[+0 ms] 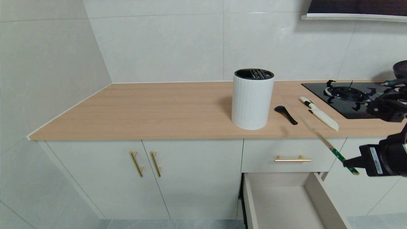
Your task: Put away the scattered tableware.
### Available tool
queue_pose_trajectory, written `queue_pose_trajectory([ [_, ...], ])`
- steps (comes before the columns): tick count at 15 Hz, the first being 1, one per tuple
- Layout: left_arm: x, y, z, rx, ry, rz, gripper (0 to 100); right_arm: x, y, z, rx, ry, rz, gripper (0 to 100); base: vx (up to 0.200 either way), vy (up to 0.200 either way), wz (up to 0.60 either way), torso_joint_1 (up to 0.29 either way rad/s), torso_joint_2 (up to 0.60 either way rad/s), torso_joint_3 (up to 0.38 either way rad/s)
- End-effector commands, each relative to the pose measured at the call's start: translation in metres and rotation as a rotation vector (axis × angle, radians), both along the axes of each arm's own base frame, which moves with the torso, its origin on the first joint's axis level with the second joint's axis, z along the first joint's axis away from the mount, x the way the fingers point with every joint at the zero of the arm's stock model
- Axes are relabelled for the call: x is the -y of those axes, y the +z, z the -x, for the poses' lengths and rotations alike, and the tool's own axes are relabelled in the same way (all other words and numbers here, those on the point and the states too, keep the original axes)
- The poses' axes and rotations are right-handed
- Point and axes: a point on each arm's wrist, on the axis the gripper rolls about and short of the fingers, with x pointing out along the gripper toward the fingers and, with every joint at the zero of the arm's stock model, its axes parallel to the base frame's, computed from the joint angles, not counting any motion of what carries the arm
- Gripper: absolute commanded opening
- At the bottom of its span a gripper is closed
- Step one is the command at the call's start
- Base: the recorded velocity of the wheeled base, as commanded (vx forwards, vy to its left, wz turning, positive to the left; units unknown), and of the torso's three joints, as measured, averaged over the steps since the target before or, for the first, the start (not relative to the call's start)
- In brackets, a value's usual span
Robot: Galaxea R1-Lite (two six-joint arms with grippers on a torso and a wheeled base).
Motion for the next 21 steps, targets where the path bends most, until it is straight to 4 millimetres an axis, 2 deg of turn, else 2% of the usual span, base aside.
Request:
queue_pose_trajectory([
  [1, 0.0, 0.0, 0.0, 0.001, 0.0, 0.0, 100, -0.005, -0.015, 0.019, -0.027, 0.047, -0.003, 0, 0.0, 0.0, 0.0, 0.0, 0.0, 0.0],
  [7, 0.0, 0.0, 0.0, 0.001, 0.0, 0.0, 100, -0.021, -0.048, 0.008, -0.117, 0.084, 0.03, 0, 0.0, 0.0, 0.0, -0.014, 0.04, 0.023],
  [21, 0.0, 0.0, 0.0, 0.001, 0.0, 0.0, 100, -0.026, -0.053, 0.013, -0.13, 0.121, 0.044, 0, 0.0, 0.0, 0.0, -0.141, 0.45, 0.308],
])
